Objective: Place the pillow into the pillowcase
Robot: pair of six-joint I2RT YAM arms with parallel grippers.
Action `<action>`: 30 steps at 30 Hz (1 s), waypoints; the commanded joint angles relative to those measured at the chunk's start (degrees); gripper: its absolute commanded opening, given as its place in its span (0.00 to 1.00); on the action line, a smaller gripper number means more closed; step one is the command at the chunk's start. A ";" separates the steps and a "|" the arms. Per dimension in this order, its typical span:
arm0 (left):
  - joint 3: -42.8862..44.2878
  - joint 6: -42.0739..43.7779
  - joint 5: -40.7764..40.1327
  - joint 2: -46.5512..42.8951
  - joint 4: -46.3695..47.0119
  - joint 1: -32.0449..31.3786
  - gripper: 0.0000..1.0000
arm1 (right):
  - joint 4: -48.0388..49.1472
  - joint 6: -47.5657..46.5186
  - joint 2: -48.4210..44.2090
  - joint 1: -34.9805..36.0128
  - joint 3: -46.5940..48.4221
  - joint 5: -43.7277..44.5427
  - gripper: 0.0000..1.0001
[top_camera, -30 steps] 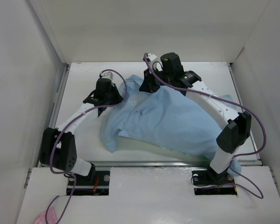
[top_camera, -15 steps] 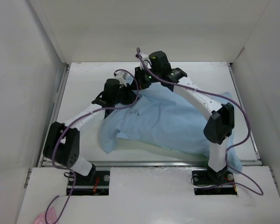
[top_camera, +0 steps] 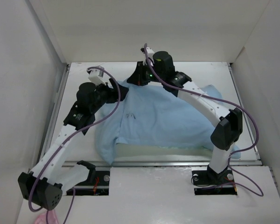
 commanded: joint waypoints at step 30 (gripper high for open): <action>-10.74 -4.51 1.14 -15.20 -5.79 -2.04 0.00 | -1.10 -6.52 8.18 0.43 7.28 6.31 0.00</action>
